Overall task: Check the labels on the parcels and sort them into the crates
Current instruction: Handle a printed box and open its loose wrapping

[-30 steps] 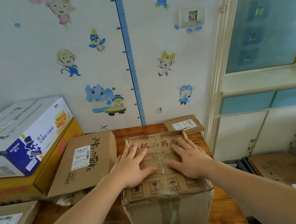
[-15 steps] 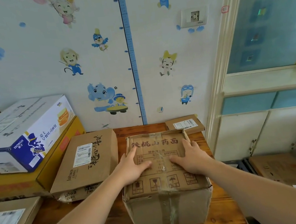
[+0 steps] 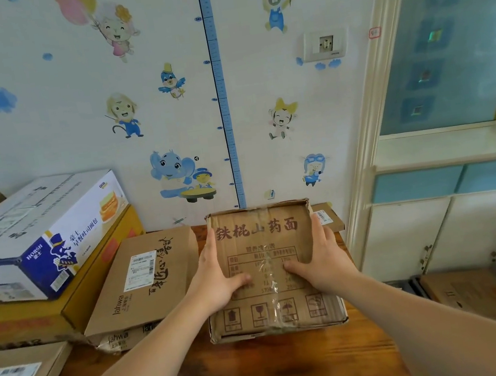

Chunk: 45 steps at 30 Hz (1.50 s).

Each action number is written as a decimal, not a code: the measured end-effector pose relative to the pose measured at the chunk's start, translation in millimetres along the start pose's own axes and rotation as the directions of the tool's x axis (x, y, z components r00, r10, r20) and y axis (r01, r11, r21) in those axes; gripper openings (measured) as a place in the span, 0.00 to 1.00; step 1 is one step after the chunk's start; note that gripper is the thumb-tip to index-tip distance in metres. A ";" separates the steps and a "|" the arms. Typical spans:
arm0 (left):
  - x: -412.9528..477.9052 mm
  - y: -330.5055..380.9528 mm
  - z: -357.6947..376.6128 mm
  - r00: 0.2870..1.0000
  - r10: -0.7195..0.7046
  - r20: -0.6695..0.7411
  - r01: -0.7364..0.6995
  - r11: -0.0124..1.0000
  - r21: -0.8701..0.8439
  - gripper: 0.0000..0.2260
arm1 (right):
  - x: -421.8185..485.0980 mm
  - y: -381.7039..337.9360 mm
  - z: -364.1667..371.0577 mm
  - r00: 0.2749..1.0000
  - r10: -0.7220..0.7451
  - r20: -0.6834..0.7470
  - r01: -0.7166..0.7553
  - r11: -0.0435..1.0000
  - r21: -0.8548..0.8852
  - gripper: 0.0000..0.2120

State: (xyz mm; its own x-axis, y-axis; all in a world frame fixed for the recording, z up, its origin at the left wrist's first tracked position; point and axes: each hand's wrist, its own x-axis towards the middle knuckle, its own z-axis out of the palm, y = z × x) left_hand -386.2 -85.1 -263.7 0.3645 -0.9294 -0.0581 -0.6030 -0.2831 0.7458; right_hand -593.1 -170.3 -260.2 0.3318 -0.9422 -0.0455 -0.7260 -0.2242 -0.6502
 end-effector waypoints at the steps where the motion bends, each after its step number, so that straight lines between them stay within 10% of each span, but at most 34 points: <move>1: -1.2 1.0 0.5 1.000 0.007 -0.009 -0.007 1.000 0.003 0.55 | -0.9 0.0 0.7 1.000 -0.004 -0.011 0.004 1.000 -0.001 0.55; 14: -3.1 3.9 5.9 0.999 -0.015 -0.035 0.018 0.997 0.079 0.55 | 5.7 6.6 -1.9 0.996 0.019 -0.082 -0.013 0.997 0.071 0.58; 31: 26.3 22.5 -15.2 0.987 -0.118 -0.112 0.081 0.952 -0.297 0.24 | 25.0 -13.7 -18.0 0.987 0.110 -0.119 -0.066 0.942 0.329 0.22; 45: 20.7 -18.9 0.8 0.978 -0.197 -0.061 0.182 0.965 -0.190 0.09 | 23.3 12.3 12.8 0.983 0.178 -0.040 -0.169 0.970 0.175 0.11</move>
State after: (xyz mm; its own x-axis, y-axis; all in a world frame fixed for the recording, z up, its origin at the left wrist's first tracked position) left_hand -367.8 -99.1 -279.5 0.5187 -0.8392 -0.1634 -0.3804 -0.3977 0.8350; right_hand -586.6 -191.8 -278.9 0.1728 -0.9763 -0.1305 -0.6547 -0.0148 -0.7557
